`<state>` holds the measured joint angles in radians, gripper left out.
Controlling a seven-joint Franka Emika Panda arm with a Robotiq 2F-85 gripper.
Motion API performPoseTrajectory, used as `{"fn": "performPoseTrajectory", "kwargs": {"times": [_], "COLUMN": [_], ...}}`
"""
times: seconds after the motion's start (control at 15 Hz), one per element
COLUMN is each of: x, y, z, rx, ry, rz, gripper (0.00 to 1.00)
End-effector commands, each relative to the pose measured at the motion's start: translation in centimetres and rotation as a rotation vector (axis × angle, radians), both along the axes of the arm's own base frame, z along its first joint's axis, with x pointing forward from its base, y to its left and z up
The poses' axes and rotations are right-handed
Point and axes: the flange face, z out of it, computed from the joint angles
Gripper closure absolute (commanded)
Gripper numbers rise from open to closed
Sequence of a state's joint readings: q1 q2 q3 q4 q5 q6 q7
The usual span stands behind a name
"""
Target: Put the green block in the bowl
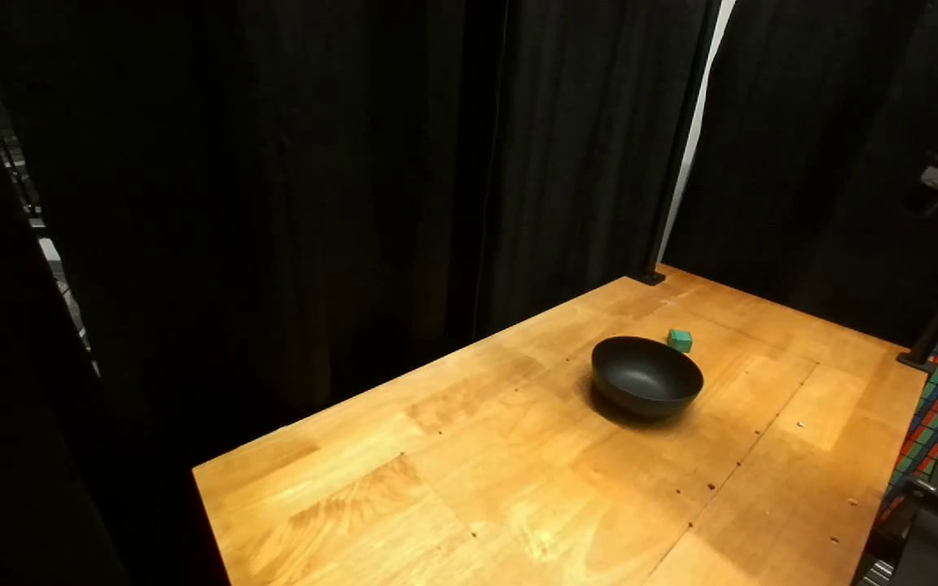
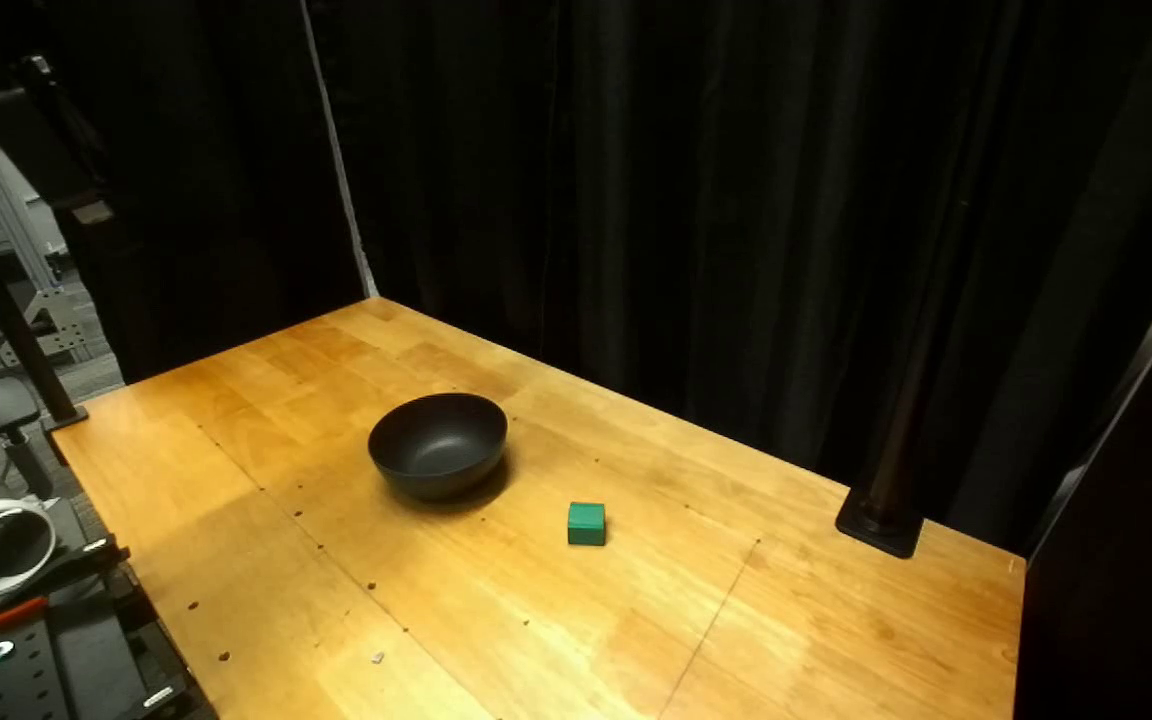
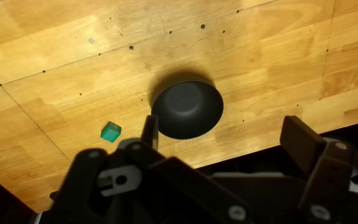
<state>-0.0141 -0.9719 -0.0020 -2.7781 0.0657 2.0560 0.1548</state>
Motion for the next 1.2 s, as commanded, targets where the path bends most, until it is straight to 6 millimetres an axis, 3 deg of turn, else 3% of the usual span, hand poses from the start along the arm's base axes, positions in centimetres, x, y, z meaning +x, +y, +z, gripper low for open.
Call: {"fn": "performPoseTrajectory", "kwargs": {"times": [0.0, 0.07, 0.2, 0.4, 0.6, 0.87, 1.13], "x": [0.0, 0.0, 1.9, 6.4, 10.3, 15.8, 21.4], "y": [0.0, 0.0, 0.9, 1.9, 1.4, -2.1, -7.5], "z": [0.1, 0.1, 0.0, -1.8, -4.2, -8.4, -12.8], "rx": [0.000, 0.000, -0.018, -0.050, -0.086, -0.128, -0.139], "ry": [0.001, 0.001, 0.016, 0.041, 0.053, 0.105, 0.143], "rz": [0.000, 0.000, -0.010, -0.072, -0.183, -0.348, -0.491], "gripper": [0.00, 0.00, 0.00, 0.00, 0.00, 0.00, 0.00]}}
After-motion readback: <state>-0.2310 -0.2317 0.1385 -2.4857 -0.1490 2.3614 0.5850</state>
